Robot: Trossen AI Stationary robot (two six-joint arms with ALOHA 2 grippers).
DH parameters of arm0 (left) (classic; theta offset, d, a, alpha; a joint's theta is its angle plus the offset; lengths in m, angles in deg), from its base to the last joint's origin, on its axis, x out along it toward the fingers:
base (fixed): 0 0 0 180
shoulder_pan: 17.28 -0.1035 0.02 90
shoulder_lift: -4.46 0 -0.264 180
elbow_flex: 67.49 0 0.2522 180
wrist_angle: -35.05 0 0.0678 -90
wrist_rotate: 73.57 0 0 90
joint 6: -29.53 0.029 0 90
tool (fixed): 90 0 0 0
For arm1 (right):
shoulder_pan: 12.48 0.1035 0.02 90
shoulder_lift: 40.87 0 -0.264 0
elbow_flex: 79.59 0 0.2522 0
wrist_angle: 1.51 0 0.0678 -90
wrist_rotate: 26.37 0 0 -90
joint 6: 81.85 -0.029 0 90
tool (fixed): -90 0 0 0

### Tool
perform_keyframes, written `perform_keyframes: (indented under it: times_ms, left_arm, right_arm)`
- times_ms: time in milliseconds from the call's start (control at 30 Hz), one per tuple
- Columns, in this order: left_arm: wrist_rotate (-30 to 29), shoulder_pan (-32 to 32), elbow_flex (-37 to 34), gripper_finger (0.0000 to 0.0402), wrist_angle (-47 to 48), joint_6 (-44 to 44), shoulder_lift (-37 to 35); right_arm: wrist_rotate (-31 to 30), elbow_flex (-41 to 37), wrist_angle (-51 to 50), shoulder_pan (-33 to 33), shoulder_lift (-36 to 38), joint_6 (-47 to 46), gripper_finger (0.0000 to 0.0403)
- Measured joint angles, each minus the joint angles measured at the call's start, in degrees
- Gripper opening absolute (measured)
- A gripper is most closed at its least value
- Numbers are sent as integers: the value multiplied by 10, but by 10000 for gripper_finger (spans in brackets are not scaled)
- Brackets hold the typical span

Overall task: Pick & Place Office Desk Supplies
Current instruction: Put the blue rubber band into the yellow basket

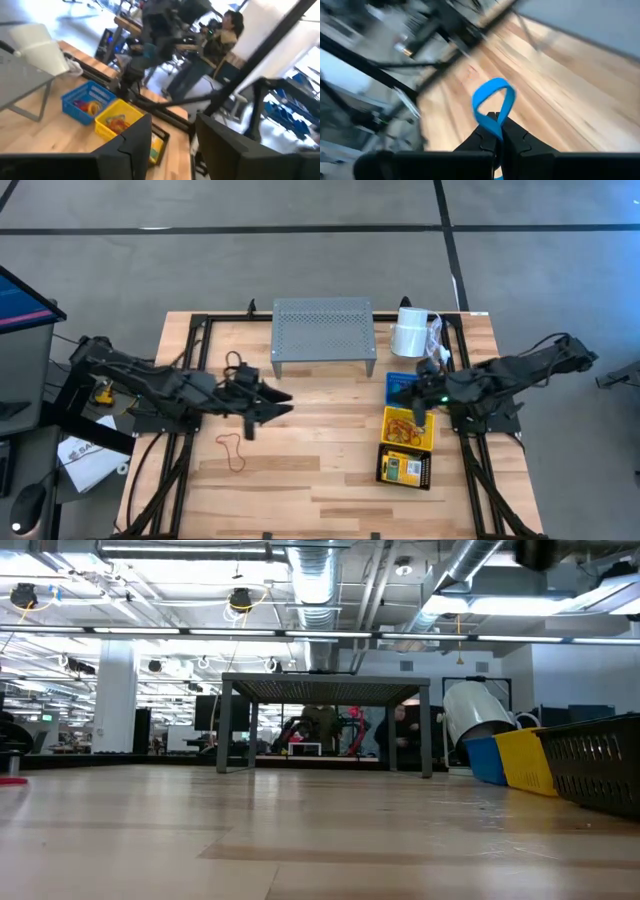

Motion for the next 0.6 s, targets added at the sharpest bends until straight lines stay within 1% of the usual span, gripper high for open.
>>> perform_keyframes:
  times_ms: [133, 233, 400, 533, 600]
  left_arm:
    - [11, 35, 0, 136, 68, -2, -30]
    - [38, 57, 0, 128, 156, -29, -40]
    - [54, 87, 0, 117, 279, -119, -37]
    - [54, 94, 0, 112, 349, -156, -27]
    - [52, 94, 0, 109, 380, -168, -26]
  right_arm:
    - [4, -10, -163, 0, 49, -71, 0]
    - [9, -24, -244, 2, 69, -127, 0]
    - [34, -73, -261, 10, 83, -187, 0]
    - [56, -121, -248, 10, 76, -227, 0]
    - [68, -145, -225, 9, 69, -243, 0]
